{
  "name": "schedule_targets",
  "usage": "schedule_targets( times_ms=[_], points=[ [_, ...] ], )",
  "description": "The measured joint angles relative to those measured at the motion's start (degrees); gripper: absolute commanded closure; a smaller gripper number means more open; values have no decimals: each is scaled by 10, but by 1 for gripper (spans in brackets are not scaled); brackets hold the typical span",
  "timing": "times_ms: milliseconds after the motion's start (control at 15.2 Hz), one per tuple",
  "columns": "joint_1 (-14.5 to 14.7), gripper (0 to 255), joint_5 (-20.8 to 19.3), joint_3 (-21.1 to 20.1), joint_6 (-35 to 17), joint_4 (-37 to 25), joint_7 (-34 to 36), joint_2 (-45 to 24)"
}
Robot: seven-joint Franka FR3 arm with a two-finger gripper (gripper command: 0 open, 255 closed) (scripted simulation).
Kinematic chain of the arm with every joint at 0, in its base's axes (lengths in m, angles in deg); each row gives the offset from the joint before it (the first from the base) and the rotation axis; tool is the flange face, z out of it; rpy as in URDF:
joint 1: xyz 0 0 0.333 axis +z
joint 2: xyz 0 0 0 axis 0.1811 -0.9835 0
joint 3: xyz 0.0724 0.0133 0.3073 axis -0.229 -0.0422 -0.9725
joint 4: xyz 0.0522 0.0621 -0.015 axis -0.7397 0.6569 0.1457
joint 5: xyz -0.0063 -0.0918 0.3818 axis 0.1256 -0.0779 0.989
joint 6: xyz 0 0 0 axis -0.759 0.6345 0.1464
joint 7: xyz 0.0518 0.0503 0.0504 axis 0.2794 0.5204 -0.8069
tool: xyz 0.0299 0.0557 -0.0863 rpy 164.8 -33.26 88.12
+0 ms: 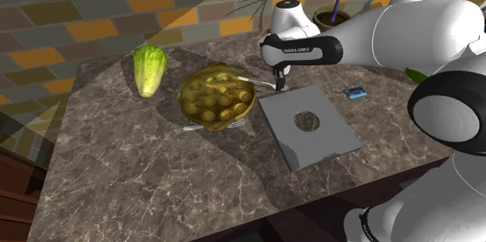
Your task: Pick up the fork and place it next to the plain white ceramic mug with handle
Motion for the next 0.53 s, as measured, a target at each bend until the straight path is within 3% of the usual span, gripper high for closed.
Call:
schedule_targets(
  times_ms=[132, 528],
  points=[
    [1, 0, -3, 0, 24, -13, 2, 11],
    [2, 0, -3, 0, 30, -16, 3, 14]
  ],
)
